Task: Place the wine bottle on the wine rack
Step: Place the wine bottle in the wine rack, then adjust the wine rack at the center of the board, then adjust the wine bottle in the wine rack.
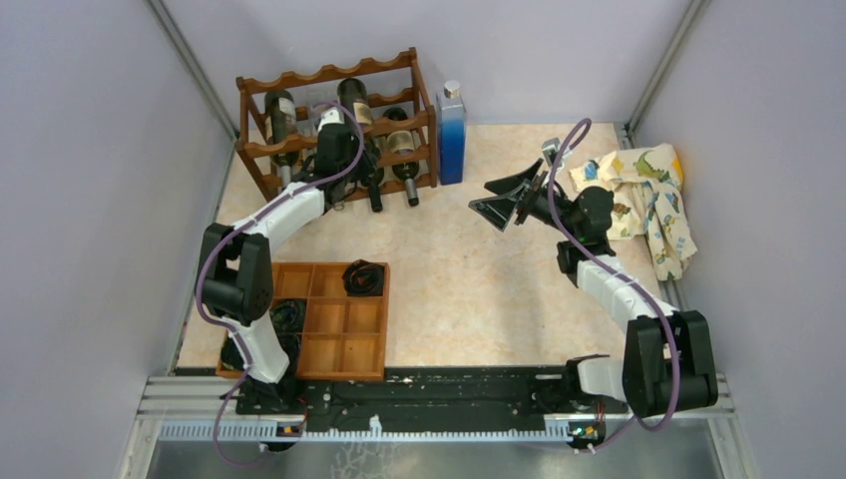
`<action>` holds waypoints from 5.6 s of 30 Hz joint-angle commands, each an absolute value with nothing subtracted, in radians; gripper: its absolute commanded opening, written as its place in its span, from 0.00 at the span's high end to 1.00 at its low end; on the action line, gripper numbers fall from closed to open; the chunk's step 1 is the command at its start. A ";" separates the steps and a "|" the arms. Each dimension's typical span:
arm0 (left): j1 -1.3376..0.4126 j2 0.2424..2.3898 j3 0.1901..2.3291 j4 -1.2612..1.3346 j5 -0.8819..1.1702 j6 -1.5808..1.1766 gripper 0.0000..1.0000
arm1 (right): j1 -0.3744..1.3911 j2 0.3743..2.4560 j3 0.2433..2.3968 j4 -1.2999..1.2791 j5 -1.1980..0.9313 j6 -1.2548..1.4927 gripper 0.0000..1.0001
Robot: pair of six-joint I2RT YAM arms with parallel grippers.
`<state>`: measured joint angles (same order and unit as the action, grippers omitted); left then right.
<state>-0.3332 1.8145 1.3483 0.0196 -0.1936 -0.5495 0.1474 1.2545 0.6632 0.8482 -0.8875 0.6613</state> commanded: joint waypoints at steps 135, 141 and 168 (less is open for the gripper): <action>-0.187 1.644 1.509 -0.097 0.955 0.414 0.80 | 0.124 1.245 0.836 0.590 -1.007 0.085 0.02; -0.187 1.539 1.414 0.182 0.844 0.139 0.25 | 0.124 1.307 0.900 0.634 -0.901 -0.059 0.02; -0.172 0.810 0.445 0.330 0.426 -0.702 0.49 | 0.124 1.679 1.390 0.456 -0.878 0.068 0.02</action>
